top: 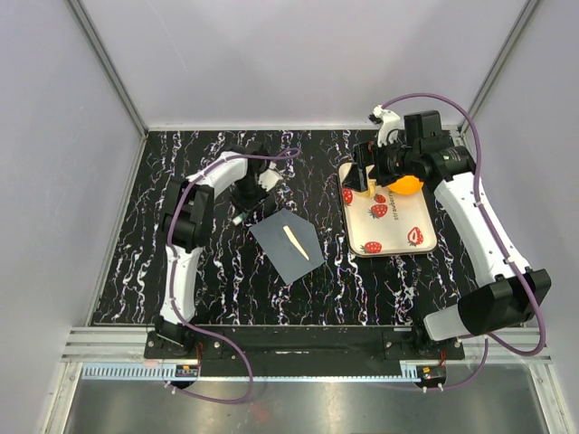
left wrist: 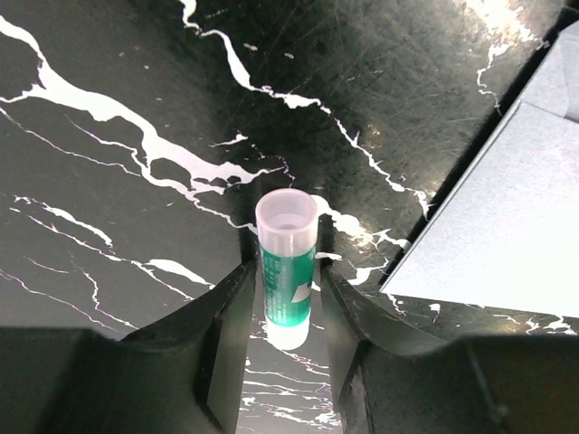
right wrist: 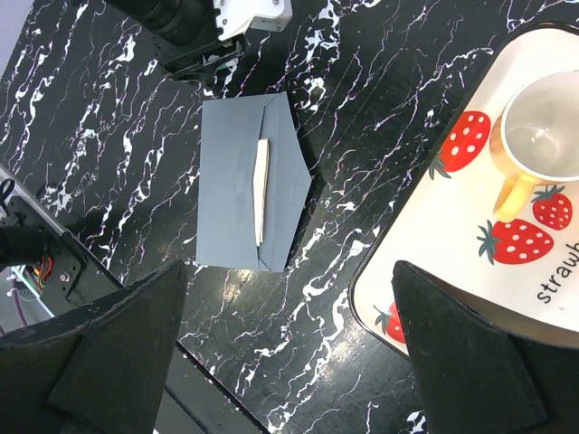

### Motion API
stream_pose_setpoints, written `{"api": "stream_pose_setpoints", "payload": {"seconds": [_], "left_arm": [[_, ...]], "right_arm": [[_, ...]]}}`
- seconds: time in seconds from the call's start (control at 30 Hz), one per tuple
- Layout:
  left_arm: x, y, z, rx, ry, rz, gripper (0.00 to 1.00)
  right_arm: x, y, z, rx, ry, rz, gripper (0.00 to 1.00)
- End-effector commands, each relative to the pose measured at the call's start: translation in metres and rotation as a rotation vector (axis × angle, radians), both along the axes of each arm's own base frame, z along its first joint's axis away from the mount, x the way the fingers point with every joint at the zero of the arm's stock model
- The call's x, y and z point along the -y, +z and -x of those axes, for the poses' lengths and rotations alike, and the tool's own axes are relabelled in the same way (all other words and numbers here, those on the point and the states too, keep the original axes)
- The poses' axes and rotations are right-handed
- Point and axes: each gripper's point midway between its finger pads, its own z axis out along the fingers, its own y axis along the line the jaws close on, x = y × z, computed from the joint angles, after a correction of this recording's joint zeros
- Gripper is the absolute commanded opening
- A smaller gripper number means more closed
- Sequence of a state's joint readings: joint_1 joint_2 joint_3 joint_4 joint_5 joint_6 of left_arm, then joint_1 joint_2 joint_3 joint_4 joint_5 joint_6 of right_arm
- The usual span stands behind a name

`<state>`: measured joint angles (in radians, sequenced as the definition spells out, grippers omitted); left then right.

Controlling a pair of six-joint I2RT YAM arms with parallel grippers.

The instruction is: Place the letter into the envelope and seal it

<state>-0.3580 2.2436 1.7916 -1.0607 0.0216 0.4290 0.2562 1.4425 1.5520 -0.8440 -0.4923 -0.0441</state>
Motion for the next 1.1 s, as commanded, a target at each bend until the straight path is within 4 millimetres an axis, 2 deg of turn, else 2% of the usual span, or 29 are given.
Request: {"api": "stream_pose_setpoints", "payload": {"seconds": [0.0,0.03,0.07,0.13,0.17,0.23,0.27,0.3,0.33,0.37,0.4,0.43,0.47,0.53,0.57,0.63,0.67,0.7,0.73,0.77,0.8,0.83,0.87,0.9,1.0,1.07], "left_arm": [[-0.001,-0.008,0.001,-0.026,-0.007,-0.031,0.35],[0.0,-0.006,-0.002,-0.018,-0.004,-0.026,0.25],[0.002,-0.003,-0.004,-0.009,-0.001,-0.018,0.2],[0.005,0.014,-0.012,0.022,0.026,0.045,0.12],[0.014,0.024,-0.014,0.032,0.033,0.118,0.08],[0.019,0.06,-0.023,0.097,0.057,0.239,0.06],[0.032,0.078,-0.025,0.119,0.049,0.342,0.03],[0.032,0.108,-0.026,0.173,0.049,0.404,0.02],[0.036,0.124,-0.024,0.192,0.049,0.455,0.01],[0.049,0.143,-0.019,0.195,0.034,0.566,0.01],[0.051,0.174,-0.011,0.238,0.026,0.637,0.0],[0.061,0.185,0.004,0.2,0.042,0.733,0.0],[0.065,0.218,0.01,0.285,0.017,0.801,0.0],[0.075,0.241,0.024,0.31,0.013,0.931,0.0],[0.076,0.274,0.038,0.374,-0.012,0.997,0.0],[0.086,0.299,0.051,0.392,0.009,1.15,0.0],[0.086,0.328,0.068,0.454,-0.012,1.217,0.0],[0.089,0.341,0.078,0.423,0.058,1.292,0.0],[0.091,0.348,0.077,0.498,0.031,1.363,0.0],[0.089,0.371,0.094,0.558,0.016,1.425,0.0],[0.089,0.381,0.103,0.537,0.064,1.493,0.0],[0.088,0.384,0.105,0.603,0.041,1.544,0.0],[0.085,0.396,0.117,0.637,0.029,1.583,0.0],[0.085,0.398,0.122,0.608,0.068,1.623,0.0],[0.085,0.395,0.131,0.57,0.111,1.696,0.0],[0.083,0.4,0.134,0.59,0.119,1.727,0.0]], "right_arm": [[-0.001,0.025,0.006,0.06,0.022,-0.036,1.0],[-0.002,0.027,0.006,0.061,0.02,-0.041,1.0],[-0.002,0.028,0.005,0.061,0.017,-0.044,1.0],[-0.001,0.037,0.002,0.076,0.0,-0.063,1.0],[0.0,0.039,-0.001,0.083,-0.012,-0.064,1.0],[0.005,0.04,-0.011,0.112,-0.037,-0.036,1.0],[0.006,0.039,-0.016,0.117,-0.042,-0.019,1.0],[0.007,0.038,-0.02,0.119,-0.046,-0.007,1.0],[0.006,0.039,-0.024,0.123,-0.028,0.005,1.0],[0.004,0.04,-0.023,0.12,-0.008,0.001,1.0],[-0.008,0.046,-0.015,0.113,0.071,-0.046,1.0],[-0.014,0.05,-0.011,0.113,0.117,-0.074,1.0],[-0.026,0.059,-0.001,0.107,0.187,-0.144,1.0],[-0.037,0.066,0.006,0.093,0.225,-0.226,1.0],[-0.043,0.068,0.009,0.081,0.245,-0.26,1.0],[-0.056,0.073,0.019,0.044,0.293,-0.334,1.0],[-0.066,0.074,0.026,0.036,0.329,-0.349,1.0],[-0.076,0.07,0.033,0.022,0.354,-0.355,0.99],[-0.085,0.076,0.037,0.05,0.374,-0.374,0.98],[-0.094,0.077,0.043,0.061,0.389,-0.379,0.98],[-0.112,0.07,0.059,0.044,0.444,-0.39,0.98],[-0.12,0.077,0.063,0.054,0.465,-0.422,0.98],[-0.126,0.078,0.072,0.027,0.504,-0.45,0.97],[-0.131,0.074,0.075,-0.026,0.509,-0.475,0.95],[-0.143,0.08,0.083,-0.01,0.57,-0.503,0.91],[-0.152,0.082,0.089,0.002,0.606,-0.503,0.9]]}}
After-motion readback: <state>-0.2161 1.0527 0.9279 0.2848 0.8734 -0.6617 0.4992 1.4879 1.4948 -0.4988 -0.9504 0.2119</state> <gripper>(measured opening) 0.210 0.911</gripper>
